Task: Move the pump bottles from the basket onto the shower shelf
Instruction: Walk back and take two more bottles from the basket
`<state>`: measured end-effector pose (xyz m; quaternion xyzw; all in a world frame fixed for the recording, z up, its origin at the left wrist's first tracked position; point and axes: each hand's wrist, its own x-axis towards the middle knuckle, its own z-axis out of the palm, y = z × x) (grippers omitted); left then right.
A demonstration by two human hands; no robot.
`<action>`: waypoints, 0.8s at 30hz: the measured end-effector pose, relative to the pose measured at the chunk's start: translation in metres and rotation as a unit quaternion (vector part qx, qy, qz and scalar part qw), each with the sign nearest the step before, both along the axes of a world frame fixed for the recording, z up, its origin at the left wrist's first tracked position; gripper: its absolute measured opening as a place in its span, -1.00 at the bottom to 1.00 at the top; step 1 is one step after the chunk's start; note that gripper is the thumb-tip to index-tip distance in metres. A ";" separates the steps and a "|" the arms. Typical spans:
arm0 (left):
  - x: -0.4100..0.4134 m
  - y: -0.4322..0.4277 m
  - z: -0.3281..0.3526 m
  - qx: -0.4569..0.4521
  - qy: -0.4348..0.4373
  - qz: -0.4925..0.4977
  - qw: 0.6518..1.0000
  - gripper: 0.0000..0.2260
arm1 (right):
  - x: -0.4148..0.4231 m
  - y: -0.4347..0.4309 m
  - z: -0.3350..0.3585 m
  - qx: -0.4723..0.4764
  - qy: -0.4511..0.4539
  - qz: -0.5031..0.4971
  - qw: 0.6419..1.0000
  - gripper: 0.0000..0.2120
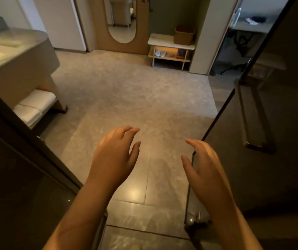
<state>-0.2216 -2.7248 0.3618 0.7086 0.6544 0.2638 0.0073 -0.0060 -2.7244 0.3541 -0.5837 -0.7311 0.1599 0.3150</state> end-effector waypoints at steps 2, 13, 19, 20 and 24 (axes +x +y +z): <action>-0.010 0.021 -0.005 0.015 -0.007 -0.020 1.000 -0.70 | -0.008 0.015 -0.005 0.000 0.013 -0.005 1.000 -0.63; -0.019 0.120 -0.019 0.037 -0.034 -0.034 0.998 -0.71 | -0.016 0.108 -0.023 -0.043 -0.016 -0.044 0.998 -0.61; -0.011 0.197 -0.023 -0.017 0.014 -0.028 0.999 -0.68 | -0.014 0.197 -0.036 -0.055 -0.020 -0.007 0.998 -0.59; -0.008 0.212 -0.022 -0.010 0.019 -0.030 0.999 -0.69 | -0.012 0.215 -0.039 -0.063 -0.025 -0.003 0.998 -0.58; 0.012 0.282 -0.006 0.005 0.030 -0.035 0.999 -0.68 | 0.004 0.293 -0.033 -0.072 -0.028 0.008 0.997 -0.57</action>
